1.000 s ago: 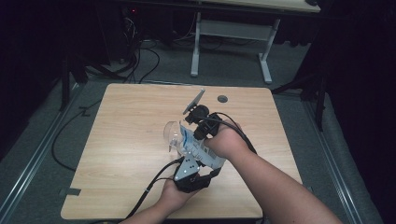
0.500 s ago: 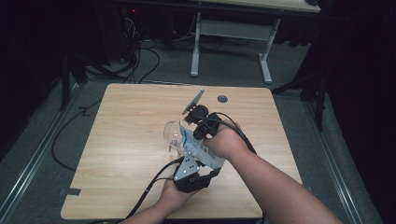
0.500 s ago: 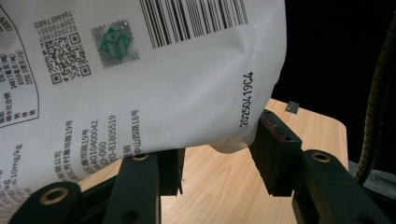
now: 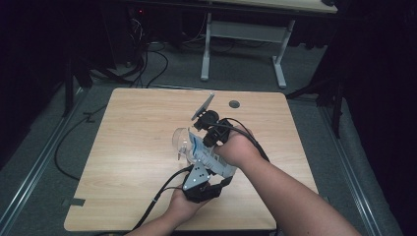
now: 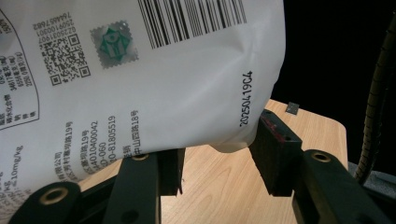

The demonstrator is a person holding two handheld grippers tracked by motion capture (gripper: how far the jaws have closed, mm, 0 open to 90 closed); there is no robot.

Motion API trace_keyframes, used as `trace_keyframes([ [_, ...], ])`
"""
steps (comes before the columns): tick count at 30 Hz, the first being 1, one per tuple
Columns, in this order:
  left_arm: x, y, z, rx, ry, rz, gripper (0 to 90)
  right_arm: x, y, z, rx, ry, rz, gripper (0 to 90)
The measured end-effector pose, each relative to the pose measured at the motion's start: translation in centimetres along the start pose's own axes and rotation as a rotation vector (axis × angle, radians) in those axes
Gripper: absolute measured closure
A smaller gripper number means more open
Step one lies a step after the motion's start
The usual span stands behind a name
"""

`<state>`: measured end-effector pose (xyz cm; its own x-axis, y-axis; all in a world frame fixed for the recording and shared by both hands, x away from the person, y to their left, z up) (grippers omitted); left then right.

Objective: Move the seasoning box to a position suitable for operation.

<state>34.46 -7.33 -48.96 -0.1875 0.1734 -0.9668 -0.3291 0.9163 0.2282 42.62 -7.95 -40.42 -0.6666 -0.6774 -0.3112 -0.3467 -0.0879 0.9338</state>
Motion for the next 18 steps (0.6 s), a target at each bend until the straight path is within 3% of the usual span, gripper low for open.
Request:
trace_keyframes([
  [18, -0.12, 0.00, -0.09, 0.003, 0.000, -0.005, 57.2, -0.06, 0.00, -0.04, 0.003, 0.011, -0.004, 90.0],
])
Point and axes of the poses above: each handheld gripper's, and its own axes: y roughly backward along the jaws, x roughly out of its underside, z roughly to its left, the point moved 8 cm from there along -y, roughly forward along the jaws, and after that the axes turned 6 degrees about x, right-handed, at the moved point
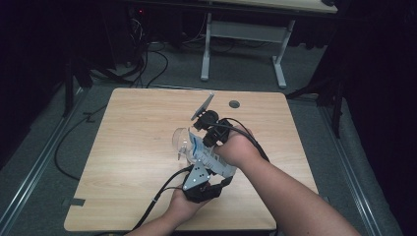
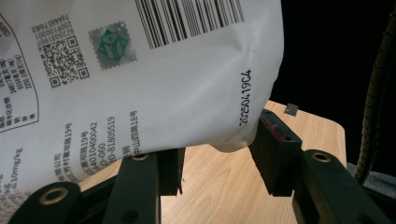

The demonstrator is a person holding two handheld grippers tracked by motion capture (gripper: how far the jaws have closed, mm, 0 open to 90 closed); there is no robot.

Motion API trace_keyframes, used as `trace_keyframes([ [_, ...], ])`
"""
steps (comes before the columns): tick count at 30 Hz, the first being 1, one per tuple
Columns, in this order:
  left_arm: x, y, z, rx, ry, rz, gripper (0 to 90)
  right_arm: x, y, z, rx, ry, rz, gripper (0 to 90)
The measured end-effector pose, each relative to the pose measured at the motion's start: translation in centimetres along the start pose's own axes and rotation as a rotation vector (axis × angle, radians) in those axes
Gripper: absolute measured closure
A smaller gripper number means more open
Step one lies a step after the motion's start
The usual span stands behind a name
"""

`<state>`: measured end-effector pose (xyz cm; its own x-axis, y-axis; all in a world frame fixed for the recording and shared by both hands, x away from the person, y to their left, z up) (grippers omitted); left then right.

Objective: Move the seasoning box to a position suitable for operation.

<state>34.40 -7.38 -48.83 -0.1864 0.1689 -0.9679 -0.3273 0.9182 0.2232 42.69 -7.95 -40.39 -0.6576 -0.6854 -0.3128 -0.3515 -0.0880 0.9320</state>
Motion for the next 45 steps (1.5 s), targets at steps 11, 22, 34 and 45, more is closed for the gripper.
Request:
trace_keyframes([
  [11, 0.02, 0.01, 0.02, -0.001, 0.001, 0.000, 57.1, -0.08, -0.14, 0.10, -0.001, 0.001, -0.002, 90.0],
  [22, 0.03, 0.04, -0.09, -0.002, -0.008, 0.001, 57.3, 0.09, 0.09, -0.02, 0.001, 0.003, -0.011, 90.0],
  [34, -0.05, -0.15, -0.08, -0.003, -0.001, -0.003, 57.2, 0.07, 0.02, -0.03, 0.004, 0.001, -0.007, 90.0],
  [45, 0.09, 0.20, -0.12, -0.003, -0.014, 0.005, 57.2, 0.05, 0.10, 0.10, 0.004, 0.007, -0.007, 90.0],
])
Point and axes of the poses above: each handheld gripper's, and its own axes: y roughly backward along the jaws, x roughly out of its underside, z roughly to its left, the point moved 8 cm from there along -y, roughly forward along the jaws, and after that the axes turned 6 degrees about x, right-handed, at the moved point
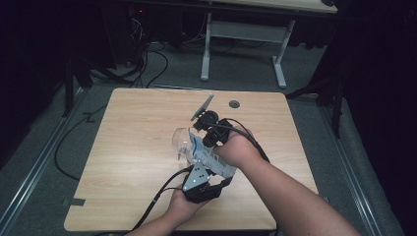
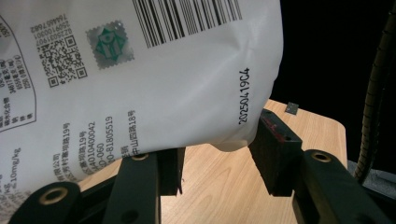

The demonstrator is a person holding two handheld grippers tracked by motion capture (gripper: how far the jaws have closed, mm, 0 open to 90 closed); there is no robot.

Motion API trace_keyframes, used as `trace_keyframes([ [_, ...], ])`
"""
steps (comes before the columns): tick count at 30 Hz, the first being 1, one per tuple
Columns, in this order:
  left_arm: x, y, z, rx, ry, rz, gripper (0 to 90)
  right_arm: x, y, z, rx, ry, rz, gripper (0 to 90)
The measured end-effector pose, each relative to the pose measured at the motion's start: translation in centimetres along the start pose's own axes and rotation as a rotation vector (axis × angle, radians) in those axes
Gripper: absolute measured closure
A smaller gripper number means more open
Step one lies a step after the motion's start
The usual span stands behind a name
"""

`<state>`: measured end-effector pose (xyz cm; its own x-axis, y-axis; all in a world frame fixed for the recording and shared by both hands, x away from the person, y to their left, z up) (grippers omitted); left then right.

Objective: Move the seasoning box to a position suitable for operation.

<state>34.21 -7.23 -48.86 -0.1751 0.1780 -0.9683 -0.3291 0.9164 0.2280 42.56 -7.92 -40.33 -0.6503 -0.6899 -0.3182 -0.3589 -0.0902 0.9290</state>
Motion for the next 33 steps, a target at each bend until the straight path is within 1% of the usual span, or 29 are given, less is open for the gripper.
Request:
trace_keyframes([
  [1, 0.0, 0.1, 0.0, 0.000, -0.004, 0.002, 57.2, 0.0, 0.0, 0.0, 0.002, 0.006, -0.004, 90.0],
  [2, 0.1, 0.1, -0.1, -0.001, -0.004, 0.003, 57.2, 0.1, 0.1, 0.1, 0.001, -0.009, -0.002, 90.0],
  [6, 0.2, 0.2, -0.2, 0.001, -0.011, 0.010, 57.1, 0.3, 0.3, 0.0, 0.004, -0.002, -0.008, 90.0],
  [8, 0.3, 0.3, -0.3, -0.001, -0.016, 0.015, 57.0, 0.5, 0.3, 0.1, -0.003, -0.016, -0.005, 90.0],
  [10, 0.5, 0.4, -0.4, -0.003, -0.020, 0.024, 57.0, 0.6, 0.3, 0.0, -0.002, -0.007, -0.009, 90.0],
  [11, 0.6, 0.4, -0.4, -0.005, -0.023, 0.028, 57.0, 0.6, 0.3, 0.1, -0.006, -0.014, -0.008, 90.0],
  [14, 0.9, 0.5, -0.4, -0.006, -0.029, 0.038, 57.0, 0.8, 0.3, 0.1, -0.008, -0.009, -0.017, 90.0],
  [15, 0.9, 0.6, -0.4, -0.005, -0.029, 0.040, 56.9, 0.8, 0.3, 0.2, -0.010, -0.021, -0.015, 90.0],
  [17, 1.1, 0.6, -0.5, -0.003, -0.029, 0.043, 56.9, 1.0, 0.2, 0.1, -0.012, -0.015, -0.018, 90.0],
  [18, 1.2, 0.6, -0.6, -0.001, -0.031, 0.046, 56.9, 1.1, 0.2, 0.2, -0.015, -0.024, -0.015, 90.0],
  [20, 1.5, 0.6, -0.6, -0.001, -0.035, 0.050, 57.0, 1.2, 0.1, 0.2, -0.020, -0.020, -0.017, 90.0],
  [22, 1.7, 0.6, -0.6, 0.000, -0.040, 0.053, 57.1, 1.4, 0.1, 0.3, -0.020, -0.040, -0.008, 90.0],
  [23, 1.8, 0.6, -0.6, 0.001, -0.039, 0.054, 57.1, 1.4, 0.1, 0.3, -0.022, -0.030, -0.014, 90.0],
  [25, 2.0, 0.7, -0.7, 0.003, -0.040, 0.052, 57.2, 1.6, 0.0, 0.3, -0.026, -0.043, -0.009, 90.0],
  [27, 2.2, 0.7, -0.7, 0.004, -0.039, 0.049, 57.3, 1.7, 0.0, 0.3, -0.030, -0.045, -0.006, 90.0],
  [28, 2.4, 0.7, -0.7, 0.004, -0.041, 0.050, 57.3, 1.8, 0.0, 0.3, -0.033, -0.056, -0.002, 90.0],
  [30, 2.6, 0.7, -0.6, 0.001, -0.045, 0.057, 57.3, 1.8, 0.0, 0.3, -0.033, -0.050, -0.003, 90.0],
  [33, 3.0, 0.8, -0.5, 0.000, -0.043, 0.060, 57.4, 2.0, 0.1, 0.3, -0.035, -0.063, 0.002, 89.9],
])
Point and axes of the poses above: each handheld gripper's, and its own axes: y roughly backward along the jaws, x roughly out of its underside, z roughly to its left, the point moved 8 cm from there along -y, roughly forward along the jaws, and after that the axes turned 6 degrees about x, right-handed, at the moved point
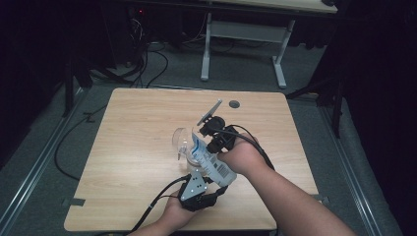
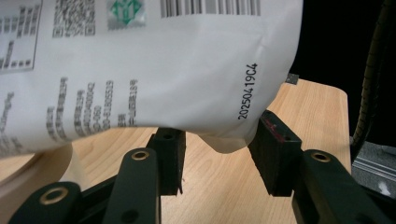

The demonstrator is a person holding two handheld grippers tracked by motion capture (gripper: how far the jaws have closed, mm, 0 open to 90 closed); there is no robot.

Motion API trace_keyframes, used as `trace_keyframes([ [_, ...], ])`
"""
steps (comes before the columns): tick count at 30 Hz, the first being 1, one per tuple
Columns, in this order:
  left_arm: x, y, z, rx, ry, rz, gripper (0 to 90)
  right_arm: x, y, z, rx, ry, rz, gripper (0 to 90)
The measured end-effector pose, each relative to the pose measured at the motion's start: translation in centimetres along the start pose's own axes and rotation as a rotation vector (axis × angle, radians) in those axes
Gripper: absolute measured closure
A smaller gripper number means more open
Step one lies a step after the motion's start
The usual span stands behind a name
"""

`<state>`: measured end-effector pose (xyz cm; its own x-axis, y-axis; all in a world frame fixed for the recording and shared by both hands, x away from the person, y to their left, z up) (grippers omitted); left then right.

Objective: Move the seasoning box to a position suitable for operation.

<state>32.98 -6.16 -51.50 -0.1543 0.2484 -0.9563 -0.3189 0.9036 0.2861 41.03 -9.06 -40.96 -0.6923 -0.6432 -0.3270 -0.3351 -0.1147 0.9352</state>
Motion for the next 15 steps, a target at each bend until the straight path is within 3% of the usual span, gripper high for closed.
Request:
trace_keyframes([
  [15, 1.5, -0.4, 0.2, -0.011, 0.003, 0.030, 57.4, 0.8, 0.2, 0.2, -0.014, -0.003, 0.016, 89.9],
])
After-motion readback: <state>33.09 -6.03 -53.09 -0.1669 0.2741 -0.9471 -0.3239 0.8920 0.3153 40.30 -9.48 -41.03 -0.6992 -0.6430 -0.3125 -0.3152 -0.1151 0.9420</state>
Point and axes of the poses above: each handheld gripper's, and its own axes: y roughly backward along the jaws, x roughly out of its underside, z roughly to its left, the point moved 8 cm from there along -y, roughly forward along the jaws, and after that the axes turned 6 degrees about x, right-handed, at the moved point
